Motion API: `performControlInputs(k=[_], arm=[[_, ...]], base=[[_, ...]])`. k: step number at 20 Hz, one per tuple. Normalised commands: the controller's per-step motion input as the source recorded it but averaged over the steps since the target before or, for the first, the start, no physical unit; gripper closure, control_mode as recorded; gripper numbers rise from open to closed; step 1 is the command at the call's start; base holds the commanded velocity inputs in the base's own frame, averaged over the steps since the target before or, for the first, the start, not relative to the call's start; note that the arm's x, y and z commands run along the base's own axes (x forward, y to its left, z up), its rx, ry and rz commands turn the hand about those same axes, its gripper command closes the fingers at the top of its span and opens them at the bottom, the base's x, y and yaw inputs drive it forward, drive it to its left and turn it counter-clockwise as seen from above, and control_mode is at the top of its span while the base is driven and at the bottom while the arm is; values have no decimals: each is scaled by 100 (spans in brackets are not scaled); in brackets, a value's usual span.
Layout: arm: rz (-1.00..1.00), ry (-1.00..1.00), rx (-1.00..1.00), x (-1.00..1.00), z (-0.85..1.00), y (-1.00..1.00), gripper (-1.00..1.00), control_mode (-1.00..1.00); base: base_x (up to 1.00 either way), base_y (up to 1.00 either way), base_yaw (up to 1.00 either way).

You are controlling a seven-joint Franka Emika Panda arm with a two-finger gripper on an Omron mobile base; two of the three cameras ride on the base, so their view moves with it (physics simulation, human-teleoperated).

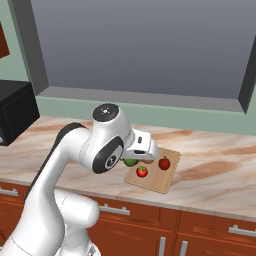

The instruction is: Place the avocado, onion, tomato, and bell pepper on the cutting board.

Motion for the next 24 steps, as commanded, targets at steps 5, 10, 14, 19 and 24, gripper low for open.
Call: performControlInputs(k=[5,10,14,19,24], arm=[[0,3,0,10,-37,-4,100,-100],[0,0,0,7,-26,-10,100,-100],[0,0,0,22,-21,-13,100,-100],[0,0,1,34,-24,-14,100,-100],[0,3,5,31,-30,-11,100,-100]], base=[[0,0,0],[0,0,0],[0,0,0],[0,0,0],[0,0,0]])
